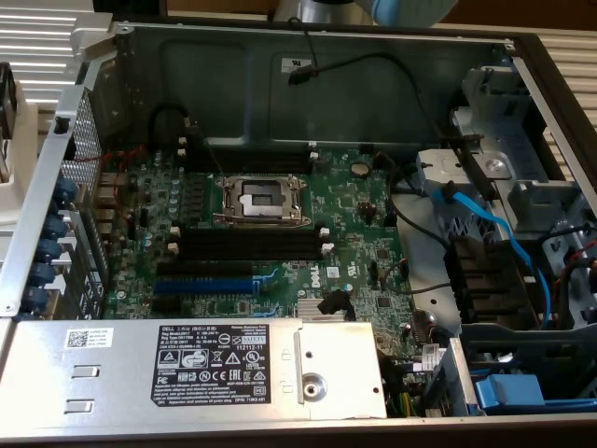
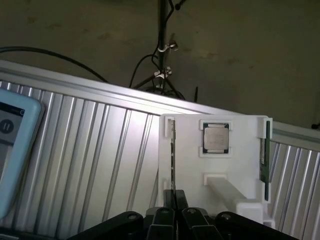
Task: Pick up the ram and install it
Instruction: 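Pick up the ram and move it above insertion slot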
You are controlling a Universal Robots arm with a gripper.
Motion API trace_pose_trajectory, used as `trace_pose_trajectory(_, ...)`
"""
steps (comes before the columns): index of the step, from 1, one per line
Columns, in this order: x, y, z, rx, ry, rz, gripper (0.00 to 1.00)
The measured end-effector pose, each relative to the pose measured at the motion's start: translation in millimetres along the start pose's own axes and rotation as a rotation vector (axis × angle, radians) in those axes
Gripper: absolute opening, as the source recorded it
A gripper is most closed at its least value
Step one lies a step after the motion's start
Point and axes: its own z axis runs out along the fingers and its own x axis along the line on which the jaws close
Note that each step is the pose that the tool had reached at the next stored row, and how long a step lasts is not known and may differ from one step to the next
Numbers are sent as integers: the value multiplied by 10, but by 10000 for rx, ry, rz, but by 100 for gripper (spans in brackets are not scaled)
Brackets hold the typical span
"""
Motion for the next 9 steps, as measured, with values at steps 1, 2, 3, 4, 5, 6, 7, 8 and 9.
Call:
trace_pose_trajectory(1, 5, -22, -17, 6, 1, 2, 12)
trace_pose_trajectory(2, 13, -49, -31, 14, 4, 2, 12)
trace_pose_trajectory(3, 24, -81, -43, 20, 3, 2, 12)
trace_pose_trajectory(4, 47, -142, -67, 27, 5, 2, 12)
trace_pose_trajectory(5, 60, -173, -80, 29, 6, 2, 12)
trace_pose_trajectory(6, 73, -204, -93, 32, 6, 2, 12)
trace_pose_trajectory(7, 88, -234, -110, 31, 6, 2, 12)
trace_pose_trajectory(8, 102, -265, -127, 32, 6, 2, 12)
trace_pose_trajectory(9, 109, -283, -152, 29, 8, 1, 12)
